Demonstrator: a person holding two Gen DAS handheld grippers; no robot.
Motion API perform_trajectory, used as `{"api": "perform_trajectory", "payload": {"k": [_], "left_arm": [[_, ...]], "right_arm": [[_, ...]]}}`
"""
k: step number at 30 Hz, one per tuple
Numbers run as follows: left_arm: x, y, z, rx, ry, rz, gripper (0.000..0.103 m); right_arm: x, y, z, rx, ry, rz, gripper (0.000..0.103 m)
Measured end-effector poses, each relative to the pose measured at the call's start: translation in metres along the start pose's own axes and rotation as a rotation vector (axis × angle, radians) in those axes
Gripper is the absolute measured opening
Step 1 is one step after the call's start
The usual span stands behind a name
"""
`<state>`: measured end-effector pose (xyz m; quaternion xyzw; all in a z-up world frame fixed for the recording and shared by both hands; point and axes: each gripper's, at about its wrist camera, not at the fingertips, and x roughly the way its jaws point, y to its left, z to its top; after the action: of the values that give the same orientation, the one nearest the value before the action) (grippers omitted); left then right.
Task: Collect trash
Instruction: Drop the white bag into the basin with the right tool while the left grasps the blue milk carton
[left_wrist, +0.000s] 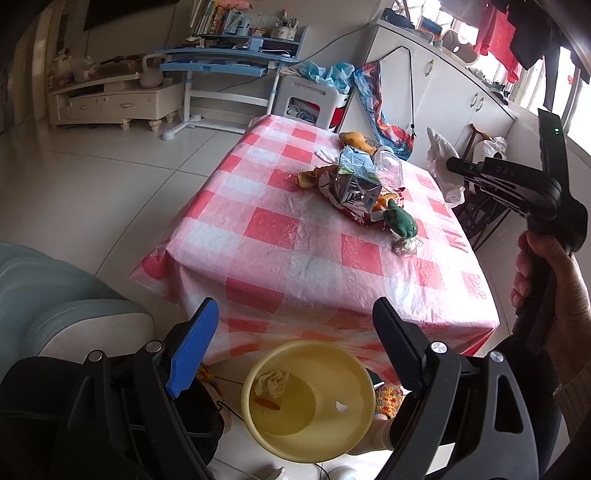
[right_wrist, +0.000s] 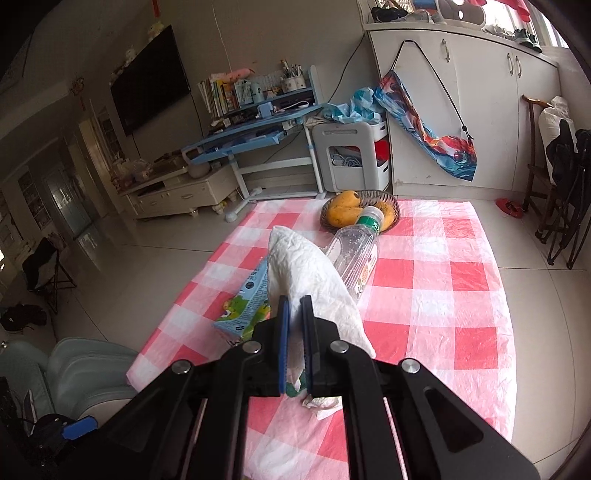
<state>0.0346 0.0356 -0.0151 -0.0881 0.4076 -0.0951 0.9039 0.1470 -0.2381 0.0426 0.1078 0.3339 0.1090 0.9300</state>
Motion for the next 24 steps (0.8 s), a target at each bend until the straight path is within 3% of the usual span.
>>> {"api": "perform_trajectory", "payload": {"k": [7, 12, 19, 24], "left_arm": [[-0.007, 0.01, 0.006, -0.047, -0.029, -0.003, 0.082], [-0.007, 0.016, 0.02, -0.095, -0.052, 0.005, 0.082], [0.02, -0.015, 0.057, -0.014, -0.024, 0.0, 0.082], [0.056, -0.053, 0.101, 0.072, -0.015, -0.021, 0.082]], "right_arm": [[-0.032, 0.011, -0.045, 0.008, 0.012, 0.097, 0.008], [-0.039, 0.017, -0.098, 0.013, 0.08, 0.14, 0.008], [-0.019, 0.03, -0.154, 0.031, 0.238, 0.219, 0.008], [0.001, 0.055, -0.176, -0.056, 0.349, 0.261, 0.008]]}}
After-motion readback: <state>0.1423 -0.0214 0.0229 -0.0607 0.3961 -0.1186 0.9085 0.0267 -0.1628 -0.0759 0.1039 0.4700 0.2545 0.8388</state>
